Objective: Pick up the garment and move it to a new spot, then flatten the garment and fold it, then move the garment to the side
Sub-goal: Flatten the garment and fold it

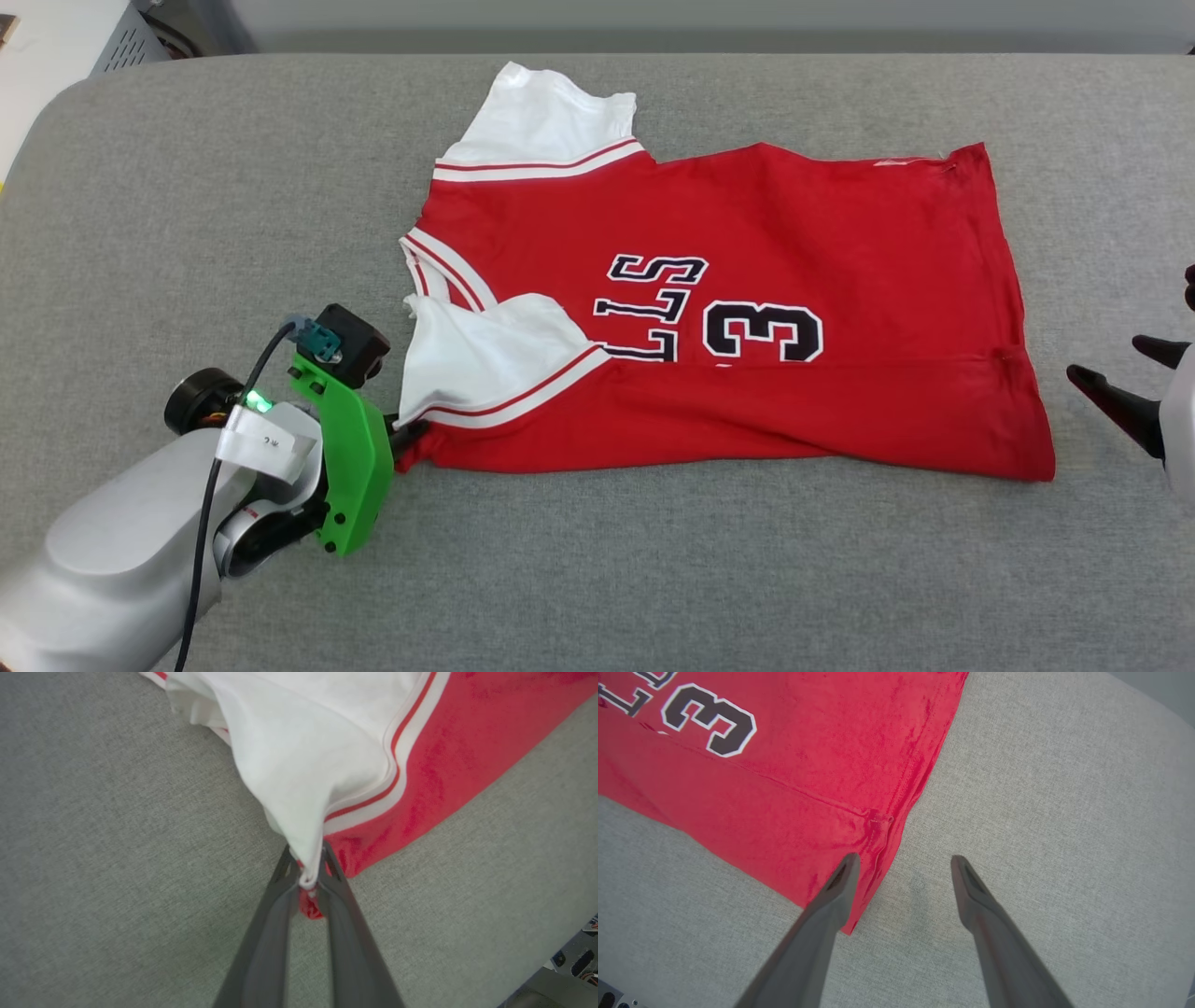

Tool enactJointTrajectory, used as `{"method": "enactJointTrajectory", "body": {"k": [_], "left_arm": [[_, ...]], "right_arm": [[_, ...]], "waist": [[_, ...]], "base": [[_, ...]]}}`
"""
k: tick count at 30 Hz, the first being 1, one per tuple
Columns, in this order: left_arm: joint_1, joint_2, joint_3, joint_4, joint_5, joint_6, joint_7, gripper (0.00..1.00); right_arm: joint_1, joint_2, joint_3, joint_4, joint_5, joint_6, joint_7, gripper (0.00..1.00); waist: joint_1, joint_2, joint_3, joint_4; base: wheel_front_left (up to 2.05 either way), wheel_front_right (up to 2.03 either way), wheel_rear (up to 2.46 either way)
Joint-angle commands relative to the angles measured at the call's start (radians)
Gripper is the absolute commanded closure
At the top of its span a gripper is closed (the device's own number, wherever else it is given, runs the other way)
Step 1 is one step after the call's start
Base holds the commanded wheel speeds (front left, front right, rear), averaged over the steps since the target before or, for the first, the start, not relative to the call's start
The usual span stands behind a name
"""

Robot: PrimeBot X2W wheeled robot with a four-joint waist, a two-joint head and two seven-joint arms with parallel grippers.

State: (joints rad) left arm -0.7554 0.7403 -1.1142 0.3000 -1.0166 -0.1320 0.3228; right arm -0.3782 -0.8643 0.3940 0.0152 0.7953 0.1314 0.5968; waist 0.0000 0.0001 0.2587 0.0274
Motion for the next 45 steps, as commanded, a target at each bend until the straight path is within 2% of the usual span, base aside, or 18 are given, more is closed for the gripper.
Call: {"method": "enactJointTrajectory", "body": {"k": [1, 7, 12, 15, 20, 21, 22, 26, 32, 37, 45], "left_arm": [[-0.026, -0.004, -0.005, -0.002, 0.016, 0.001, -0.011, 1.0], [-0.062, -0.017, -0.023, 0.0, 0.039, 0.001, -0.037, 1.0], [-0.088, -0.03, -0.038, 0.006, 0.05, 0.001, -0.054, 1.0], [-0.092, -0.046, -0.043, 0.023, 0.049, 0.001, -0.072, 1.0], [-0.085, -0.056, -0.058, 0.048, 0.047, 0.001, -0.097, 1.0], [-0.08, -0.055, -0.062, 0.053, 0.046, 0.001, -0.103, 1.0], [-0.076, -0.054, -0.066, 0.057, 0.045, 0.001, -0.107, 1.0], [-0.051, -0.045, -0.075, 0.071, 0.027, 0.001, -0.125, 1.0], [-0.02, 0.002, -0.071, 0.064, 0.008, 0.002, -0.154, 1.0], [0.012, 0.045, -0.069, -0.003, -0.005, 0.031, -0.151, 1.0], [0.114, 0.134, -0.084, -0.163, -0.025, 0.107, -0.149, 1.0]], "right_arm": [[-0.021, 0.007, 0.009, 0.004, 0.008, -0.001, 0.018, 0.0], [-0.025, 0.065, 0.056, 0.082, -0.013, -0.001, 0.042, 0.0], [-0.009, 0.125, 0.071, 0.188, -0.017, -0.001, 0.003, 0.0], [0.023, 0.143, 0.132, 0.242, -0.041, -0.001, -0.001, 0.0], [0.053, 0.174, 0.189, 0.289, -0.005, -0.001, -0.014, 0.02], [0.051, 0.177, 0.193, 0.295, 0.002, -0.001, -0.023, 0.72], [0.048, 0.177, 0.194, 0.298, 0.006, -0.001, -0.036, 1.0], [0.034, 0.164, 0.187, 0.306, 0.012, -0.001, -0.11, 1.0], [0.038, 0.134, 0.147, 0.253, 0.014, -0.001, -0.196, 1.0], [0.089, 0.107, 0.093, 0.174, 0.021, -0.001, -0.221, 1.0], [0.242, 0.096, -0.005, 0.052, 0.008, -0.001, -0.21, 1.0]], "waist": [[0.0, -0.0001, 0.012, 0.011], [0.0, -0.0001, 0.044, 0.031], [0.0, -0.0001, 0.067, 0.049], [0.0, -0.0001, 0.072, 0.054], [0.0, -0.0001, 0.068, 0.046], [0.0, -0.0001, 0.064, 0.042], [0.0, -0.0001, 0.06, 0.039], [0.0, -0.0001, 0.033, 0.026], [0.0, -0.0001, -0.03, 0.015], [0.0, -0.0001, -0.075, 0.013], [0.0, -0.0001, -0.119, 0.012]], "base": [[0.0, 0.0, 0.0], [0.0, 0.0, 0.0], [0.0, 0.0, 0.0], [0.0, 0.0, 0.0], [0.0, 0.0, 0.0], [0.0, 0.0, 0.0], [0.0, 0.0, 0.0], [0.0, 0.0, 0.0], [0.0, 0.0, 0.0], [0.0, 0.0, 0.0], [0.0, 0.0, 0.0]]}}
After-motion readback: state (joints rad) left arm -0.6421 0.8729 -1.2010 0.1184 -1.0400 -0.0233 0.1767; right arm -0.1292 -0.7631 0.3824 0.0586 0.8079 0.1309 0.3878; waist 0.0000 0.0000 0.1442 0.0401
